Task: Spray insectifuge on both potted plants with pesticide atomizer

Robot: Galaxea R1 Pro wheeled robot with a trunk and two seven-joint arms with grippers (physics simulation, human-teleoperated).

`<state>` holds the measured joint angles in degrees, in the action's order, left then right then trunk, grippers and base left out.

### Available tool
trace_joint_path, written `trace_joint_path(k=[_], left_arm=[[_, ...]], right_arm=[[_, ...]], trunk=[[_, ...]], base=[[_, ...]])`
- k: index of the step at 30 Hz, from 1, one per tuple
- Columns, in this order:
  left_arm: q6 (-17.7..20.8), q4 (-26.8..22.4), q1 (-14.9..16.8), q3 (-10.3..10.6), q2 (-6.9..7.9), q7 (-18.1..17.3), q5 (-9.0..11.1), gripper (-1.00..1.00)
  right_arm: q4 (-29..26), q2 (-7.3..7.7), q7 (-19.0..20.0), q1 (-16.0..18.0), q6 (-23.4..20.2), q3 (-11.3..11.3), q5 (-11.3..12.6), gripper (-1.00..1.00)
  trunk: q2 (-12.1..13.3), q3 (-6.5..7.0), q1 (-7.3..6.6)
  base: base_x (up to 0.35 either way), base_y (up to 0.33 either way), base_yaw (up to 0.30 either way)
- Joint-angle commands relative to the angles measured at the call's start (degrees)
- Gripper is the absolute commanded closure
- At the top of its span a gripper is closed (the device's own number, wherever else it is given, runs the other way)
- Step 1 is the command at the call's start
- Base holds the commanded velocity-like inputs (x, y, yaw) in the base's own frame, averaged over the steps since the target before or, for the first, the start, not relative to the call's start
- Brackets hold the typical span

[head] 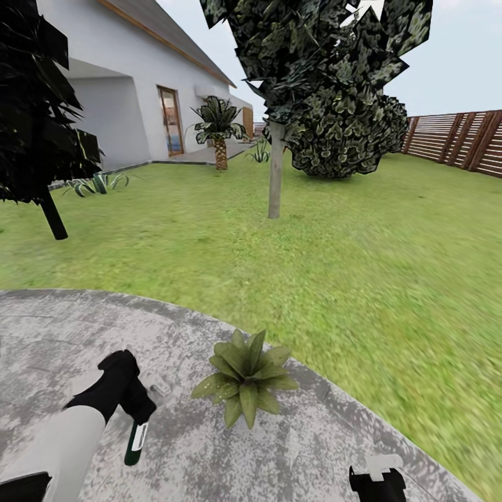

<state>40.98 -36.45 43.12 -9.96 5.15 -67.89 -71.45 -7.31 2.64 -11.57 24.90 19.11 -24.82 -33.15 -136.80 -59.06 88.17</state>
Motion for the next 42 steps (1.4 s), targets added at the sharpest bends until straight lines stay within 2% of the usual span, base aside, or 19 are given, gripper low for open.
trace_joint_path(k=[1, 4, 5, 6, 8, 11, 20, 26, 35, 42], left_arm=[[0.4, 0.1, 0.0, -0.2, -0.19, -0.5, -0.3, 1.00], [0.1, 0.4, -0.1, -0.3, -0.81, -1.5, 0.0, 1.00], [-0.2, 0.5, -0.1, -0.3, -1.02, -3.8, 0.0, 1.00], [-0.5, 0.5, -0.1, -0.2, -1.04, -5.7, -0.2, 1.00], [-0.6, 0.2, -0.1, 0.1, -0.93, -7.5, -0.4, 1.00], [-0.7, -0.2, 0.0, 0.1, -0.54, -8.4, -0.6, 1.00], [-0.5, -0.4, 0.0, 0.1, -0.48, -8.3, -0.8, 1.00], [0.0, -0.5, 0.1, 0.0, -0.75, -8.4, -0.7, 1.00], [0.2, -0.5, 0.0, 0.3, -1.02, -8.2, -0.7, 1.00], [0.2, -0.5, 0.0, -0.2, -0.51, -8.1, -0.7, 1.00]], right_arm=[[0.1, 0.00, -0.2, 0.0, 0.2, -0.4, -0.6, -1.00], [0.1, -0.01, -0.2, 0.0, 0.2, -0.4, -0.6, -1.00], [0.1, -0.01, -0.2, 0.0, 0.2, -0.4, -0.6, -1.00], [0.1, 0.03, -0.2, 0.0, 0.2, -0.4, -0.6, -1.00], [0.0, 0.06, -0.2, 0.0, 0.2, -0.5, -0.6, -1.00], [0.0, 0.08, -0.2, 0.0, 0.2, -0.5, -0.6, -1.00], [0.0, 0.10, -0.3, 0.0, 0.3, -0.5, -0.6, -1.00], [0.0, -0.12, -0.2, 0.0, 0.3, -0.4, -0.5, -1.00], [0.1, -0.11, -0.2, 0.0, 0.3, -0.4, -0.6, -1.00], [0.0, -0.19, -0.2, 0.0, 0.3, -0.4, -0.6, -1.00]], trunk=[[0.0, -0.05, -0.01], [0.0, -0.05, -0.01], [0.0, -0.05, -0.01], [0.0, -0.05, -0.01], [0.0, -0.05, -0.01], [0.0, -0.05, -0.01], [0.0, -0.05, -0.01], [0.0, -0.05, -0.01], [0.0, -0.05, -0.01], [0.0, -0.05, -0.01]], base=[[0.000, 0.000, 0.129], [0.000, 0.000, 0.226], [0.000, 0.000, 0.265], [0.000, 0.000, 0.271], [0.000, 0.000, 0.250], [0.000, 0.000, 0.090], [0.000, 0.000, 0.006], [0.000, -0.243, 0.009], [0.021, -0.268, 0.269], [-0.120, -0.109, 0.227]])
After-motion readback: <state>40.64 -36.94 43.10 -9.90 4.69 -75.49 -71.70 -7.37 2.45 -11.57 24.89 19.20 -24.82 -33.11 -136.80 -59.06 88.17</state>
